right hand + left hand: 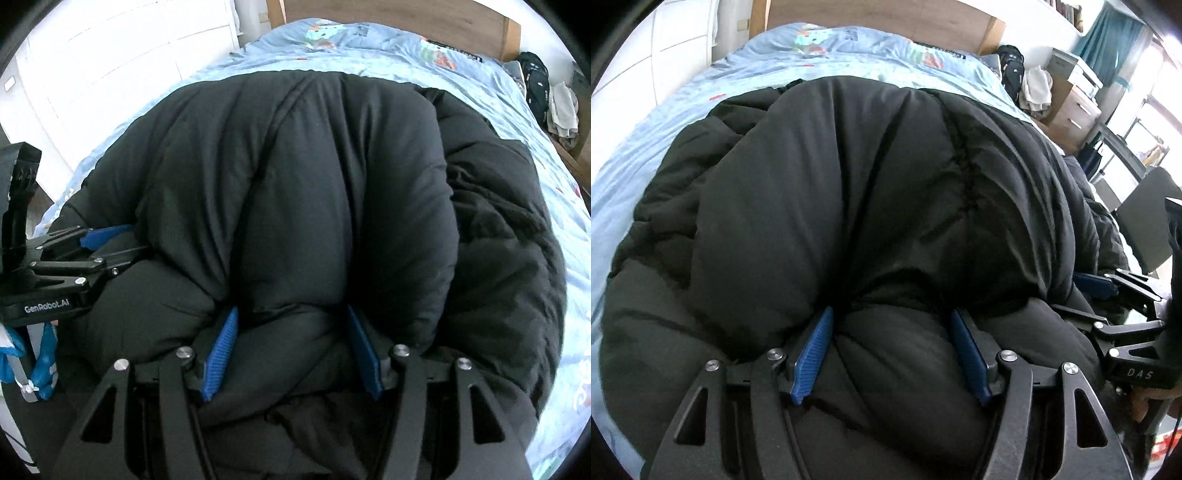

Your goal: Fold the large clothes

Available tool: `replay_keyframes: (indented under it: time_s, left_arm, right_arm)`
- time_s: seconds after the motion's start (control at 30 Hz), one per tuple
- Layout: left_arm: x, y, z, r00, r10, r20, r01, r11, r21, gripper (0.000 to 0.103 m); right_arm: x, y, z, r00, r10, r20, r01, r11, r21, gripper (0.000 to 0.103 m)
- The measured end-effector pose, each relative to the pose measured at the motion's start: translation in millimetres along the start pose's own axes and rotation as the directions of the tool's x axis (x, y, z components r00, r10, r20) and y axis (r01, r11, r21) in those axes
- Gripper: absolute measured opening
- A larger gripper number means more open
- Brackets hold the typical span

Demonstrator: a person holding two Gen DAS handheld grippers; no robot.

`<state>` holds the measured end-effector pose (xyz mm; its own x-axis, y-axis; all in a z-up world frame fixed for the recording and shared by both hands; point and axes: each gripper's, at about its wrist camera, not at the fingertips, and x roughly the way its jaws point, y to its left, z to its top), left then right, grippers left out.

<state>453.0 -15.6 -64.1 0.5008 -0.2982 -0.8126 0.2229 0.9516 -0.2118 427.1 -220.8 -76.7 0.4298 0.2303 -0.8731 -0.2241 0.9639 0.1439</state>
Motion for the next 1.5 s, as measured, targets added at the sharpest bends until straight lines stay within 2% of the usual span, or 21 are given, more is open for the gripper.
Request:
replay_keyframes:
  time_s: [0.1, 0.2, 0.3, 0.4, 0.53, 0.67, 0.77, 1.0, 1.17, 1.37, 1.5]
  left_arm:
    - [-17.5, 3.0, 5.2, 0.998, -0.031, -0.052, 0.031, 0.999, -0.008, 0.069]
    - [-33.7, 6.4, 14.8, 0.997, -0.044, -0.071, 0.044, 0.999, -0.004, 0.069]
    - [-54.6, 6.5, 31.6, 0.999, -0.041, -0.030, 0.042, 0.999, 0.013, 0.070]
    - [-67.9, 2.0, 49.5, 0.997, -0.071, 0.011, 0.071, 0.997, 0.019, 0.073]
    - [-58.6, -19.5, 60.0, 0.994, -0.108, 0.015, 0.106, 0.992, 0.064, 0.074]
    - [-26.4, -23.0, 47.9, 0.994, -0.102, -0.036, 0.104, 0.992, 0.065, 0.074]
    - [-5.1, -15.9, 33.6, 0.996, -0.071, -0.049, 0.074, 0.994, 0.079, 0.076]
    - [12.5, -7.9, 25.0, 0.994, -0.094, -0.059, 0.097, 0.994, 0.050, 0.078]
    - [0.4, -11.2, 16.5, 0.996, -0.070, -0.049, 0.073, 0.995, 0.067, 0.078]
    - [-19.8, -7.4, 3.7, 0.997, -0.064, -0.042, 0.066, 0.997, 0.042, 0.078]
    - [-40.3, -6.2, 0.6, 0.997, -0.065, -0.042, 0.066, 0.998, 0.018, 0.078]
  right_arm:
    - [-14.2, 3.3, 2.7, 0.999, -0.001, -0.044, 0.000, 1.000, -0.025, 0.058]
    - [-26.9, -0.7, 7.2, 0.996, 0.020, -0.088, -0.021, 1.000, -0.018, 0.058]
    - [-47.1, -4.0, 17.3, 0.994, 0.031, -0.106, -0.033, 0.999, -0.010, 0.058]
    - [-71.5, -2.8, 36.6, 0.999, 0.033, -0.041, -0.034, 0.999, -0.025, 0.058]
    - [-74.5, -8.5, 73.7, 1.000, 0.019, 0.022, -0.018, 1.000, -0.018, 0.058]
    - [-45.9, -14.1, 92.1, 1.000, 0.012, 0.007, -0.012, 1.000, 0.011, 0.058]
    - [-15.2, -19.5, 81.4, 1.000, -0.007, -0.030, 0.008, 1.000, 0.023, 0.058]
    - [11.4, -29.9, 53.7, 1.000, -0.009, -0.018, 0.010, 0.998, 0.057, 0.059]
    - [4.7, -23.0, 48.9, 0.999, -0.030, -0.037, 0.033, 0.997, 0.073, 0.063]
    - [-14.4, -4.4, 19.4, 0.997, -0.044, -0.056, 0.047, 0.997, 0.056, 0.070]
    - [-29.7, 7.6, -1.5, 0.996, -0.037, -0.084, 0.043, 0.997, 0.069, 0.070]
